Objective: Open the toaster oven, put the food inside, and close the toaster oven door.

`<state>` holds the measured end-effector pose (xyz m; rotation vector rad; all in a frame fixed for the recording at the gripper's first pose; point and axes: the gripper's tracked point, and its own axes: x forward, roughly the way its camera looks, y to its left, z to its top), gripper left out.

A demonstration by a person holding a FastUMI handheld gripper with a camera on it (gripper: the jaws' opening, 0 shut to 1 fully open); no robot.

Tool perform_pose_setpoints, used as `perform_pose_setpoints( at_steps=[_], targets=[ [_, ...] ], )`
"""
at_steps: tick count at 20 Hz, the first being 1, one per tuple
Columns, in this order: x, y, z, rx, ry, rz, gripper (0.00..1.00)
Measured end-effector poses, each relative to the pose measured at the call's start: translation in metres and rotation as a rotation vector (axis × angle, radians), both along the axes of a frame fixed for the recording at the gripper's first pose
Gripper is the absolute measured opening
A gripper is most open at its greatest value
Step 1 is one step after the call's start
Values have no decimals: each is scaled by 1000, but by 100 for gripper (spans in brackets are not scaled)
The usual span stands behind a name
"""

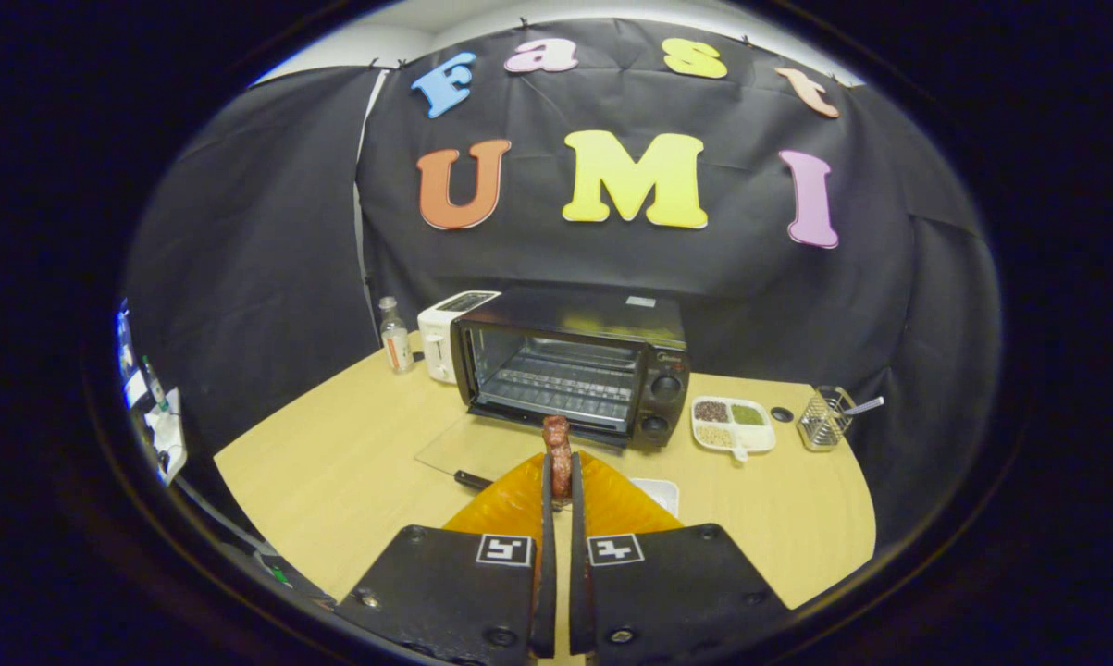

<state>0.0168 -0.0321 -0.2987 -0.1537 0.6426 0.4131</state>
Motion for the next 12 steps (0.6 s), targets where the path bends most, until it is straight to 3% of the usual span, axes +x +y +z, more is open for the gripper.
perform_pose_setpoints(
  at_steps=[12],
  targets=[
    [58,59,-49,63,-17,-129,9]
  ],
)
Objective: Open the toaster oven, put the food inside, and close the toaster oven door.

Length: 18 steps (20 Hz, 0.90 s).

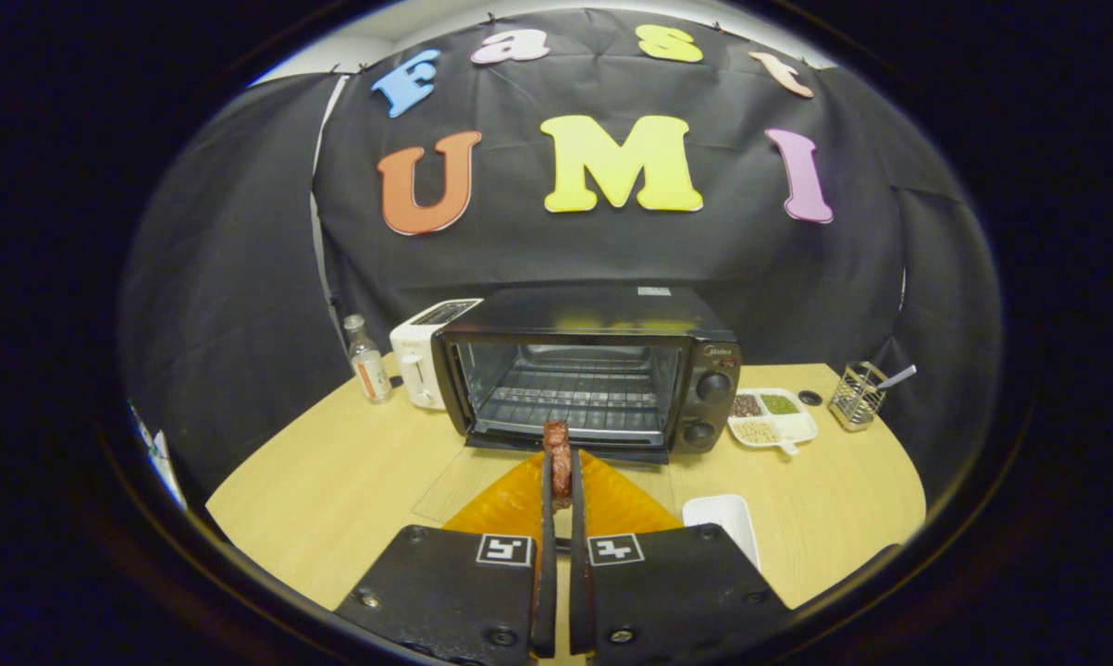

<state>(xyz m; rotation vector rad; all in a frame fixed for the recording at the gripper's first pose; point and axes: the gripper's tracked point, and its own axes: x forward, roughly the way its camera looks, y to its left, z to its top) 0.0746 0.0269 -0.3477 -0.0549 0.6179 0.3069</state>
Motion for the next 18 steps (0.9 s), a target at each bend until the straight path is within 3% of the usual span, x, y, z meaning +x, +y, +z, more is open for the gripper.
perform_pose_setpoints(
  at_steps=[9,18],
  targets=[
    [51,17,-42,157,15,-90,9],
    [106,37,-65,615,215,-248,9]
  ],
)
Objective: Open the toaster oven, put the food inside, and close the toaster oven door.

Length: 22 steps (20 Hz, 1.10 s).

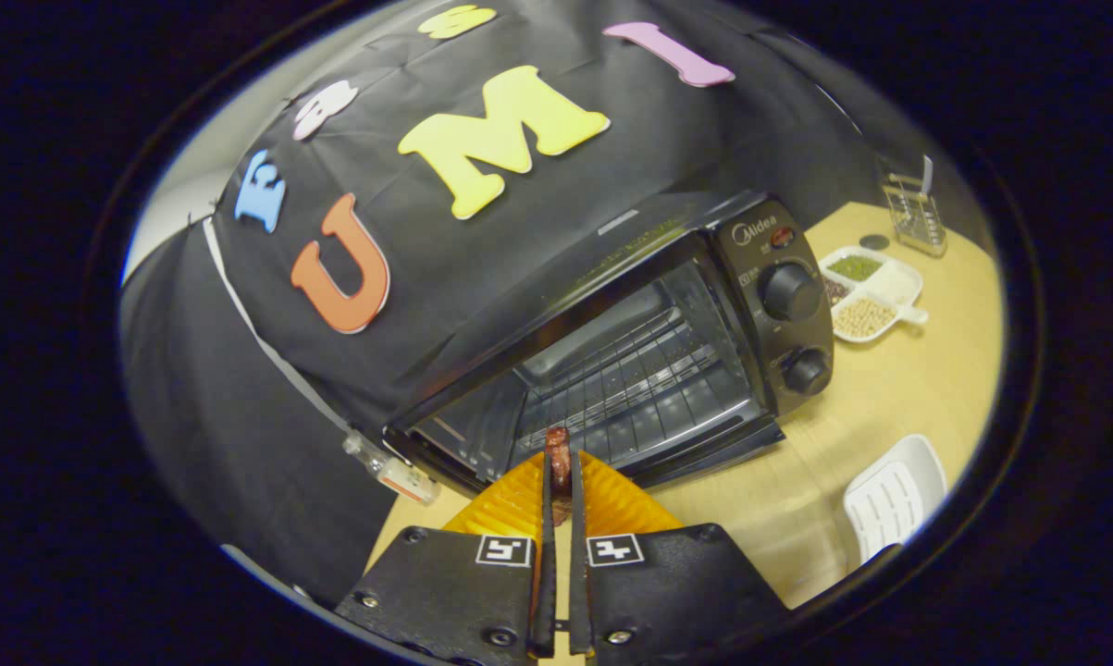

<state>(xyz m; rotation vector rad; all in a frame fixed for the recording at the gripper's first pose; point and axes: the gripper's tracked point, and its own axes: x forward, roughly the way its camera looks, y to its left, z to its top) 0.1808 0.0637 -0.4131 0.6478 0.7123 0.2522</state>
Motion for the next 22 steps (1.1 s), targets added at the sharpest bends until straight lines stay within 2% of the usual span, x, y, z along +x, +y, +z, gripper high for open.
perform_pose_setpoints(
  at_steps=[5,10,12,14,17,22],
  targets=[
    [34,-6,-12,163,-8,-135,9],
    [64,-9,-23,261,-41,-265,9],
    [72,-23,-28,289,-57,-360,9],
    [77,-35,-34,251,-74,-423,8],
    [77,-35,-39,193,-85,-429,9],
    [76,-45,-57,26,-59,-427,13]
  ],
)
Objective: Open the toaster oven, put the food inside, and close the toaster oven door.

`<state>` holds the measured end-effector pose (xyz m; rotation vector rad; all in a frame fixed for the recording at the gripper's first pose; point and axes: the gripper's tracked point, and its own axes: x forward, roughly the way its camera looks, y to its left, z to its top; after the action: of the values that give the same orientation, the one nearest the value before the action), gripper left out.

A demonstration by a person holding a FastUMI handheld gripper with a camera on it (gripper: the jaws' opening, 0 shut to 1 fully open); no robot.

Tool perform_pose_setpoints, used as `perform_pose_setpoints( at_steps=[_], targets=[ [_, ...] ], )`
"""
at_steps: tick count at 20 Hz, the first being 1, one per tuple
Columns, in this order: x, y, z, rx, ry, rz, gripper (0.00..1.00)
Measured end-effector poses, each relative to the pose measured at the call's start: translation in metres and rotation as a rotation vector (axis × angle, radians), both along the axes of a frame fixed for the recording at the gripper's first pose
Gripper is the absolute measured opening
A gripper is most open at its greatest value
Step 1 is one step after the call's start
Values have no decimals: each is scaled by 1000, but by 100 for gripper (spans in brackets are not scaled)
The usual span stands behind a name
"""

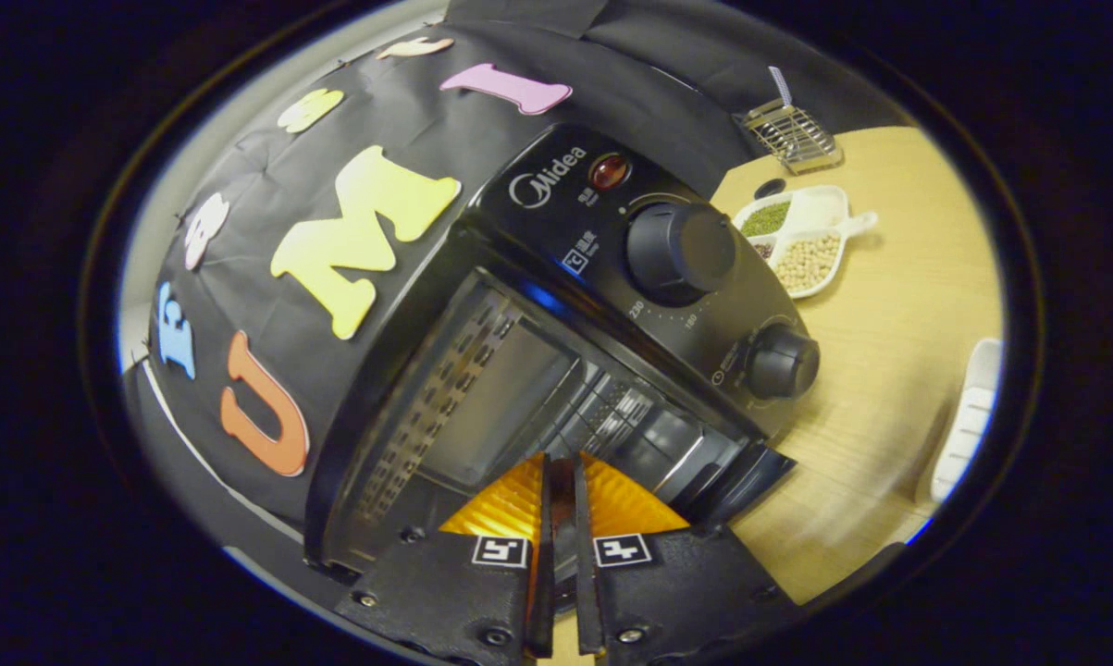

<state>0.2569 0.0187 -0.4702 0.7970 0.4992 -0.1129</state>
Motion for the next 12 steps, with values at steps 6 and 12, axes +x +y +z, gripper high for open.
perform_pose_setpoints(
  at_steps=[6,12],
  targets=[
    [-3,-9,4,-297,35,115,31],
    [-27,-17,38,-590,-10,222,80]
  ],
)
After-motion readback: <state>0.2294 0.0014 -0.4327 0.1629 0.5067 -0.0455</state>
